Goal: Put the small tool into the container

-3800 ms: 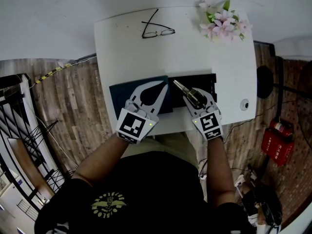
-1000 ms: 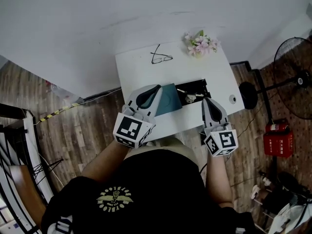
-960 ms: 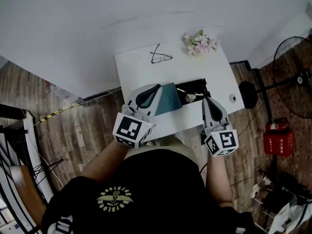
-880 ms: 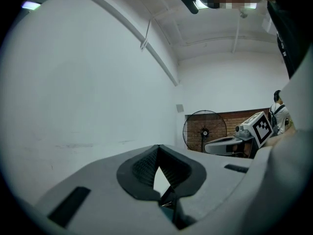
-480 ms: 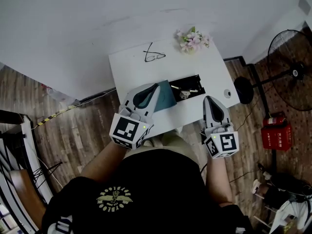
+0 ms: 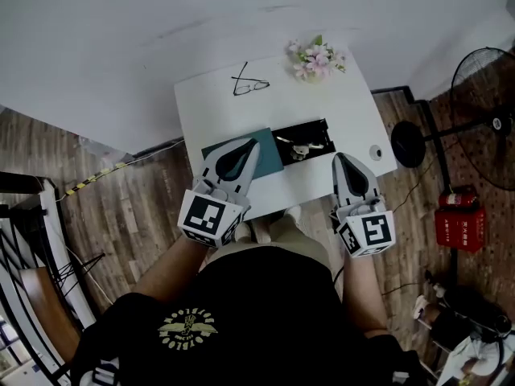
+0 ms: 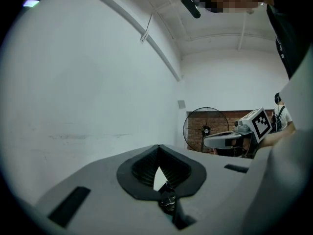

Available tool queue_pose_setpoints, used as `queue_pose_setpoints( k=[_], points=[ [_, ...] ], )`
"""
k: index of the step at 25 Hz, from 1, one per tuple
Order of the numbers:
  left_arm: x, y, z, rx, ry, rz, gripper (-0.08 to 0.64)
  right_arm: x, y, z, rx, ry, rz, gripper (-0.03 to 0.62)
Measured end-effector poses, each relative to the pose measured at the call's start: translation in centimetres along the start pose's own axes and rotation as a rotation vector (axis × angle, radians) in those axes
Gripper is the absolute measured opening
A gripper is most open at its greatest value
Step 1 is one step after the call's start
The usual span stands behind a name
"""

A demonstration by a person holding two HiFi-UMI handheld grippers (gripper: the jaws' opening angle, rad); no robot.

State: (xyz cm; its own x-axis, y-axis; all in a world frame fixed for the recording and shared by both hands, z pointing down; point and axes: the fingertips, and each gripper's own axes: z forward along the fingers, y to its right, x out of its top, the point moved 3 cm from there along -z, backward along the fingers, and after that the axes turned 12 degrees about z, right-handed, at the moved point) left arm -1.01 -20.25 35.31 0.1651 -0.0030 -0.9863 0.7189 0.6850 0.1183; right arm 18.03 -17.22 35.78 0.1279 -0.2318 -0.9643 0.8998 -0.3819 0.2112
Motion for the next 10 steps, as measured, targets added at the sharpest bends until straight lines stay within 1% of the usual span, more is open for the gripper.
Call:
queue_pose_setpoints(
  k=[5, 10],
  points=[
    [-1.8, 0.8, 2.2, 0.032, -0.051, -0.01, 0.006, -1.0, 2.6, 1.5, 0.05, -0.042, 0.02, 0.002],
    [-2.8, 1.0, 3.6, 0.059, -0.071, -0.015, 0.006, -1.1, 3.8, 2.9, 0.095, -0.05, 0.02, 0.002]
  ],
)
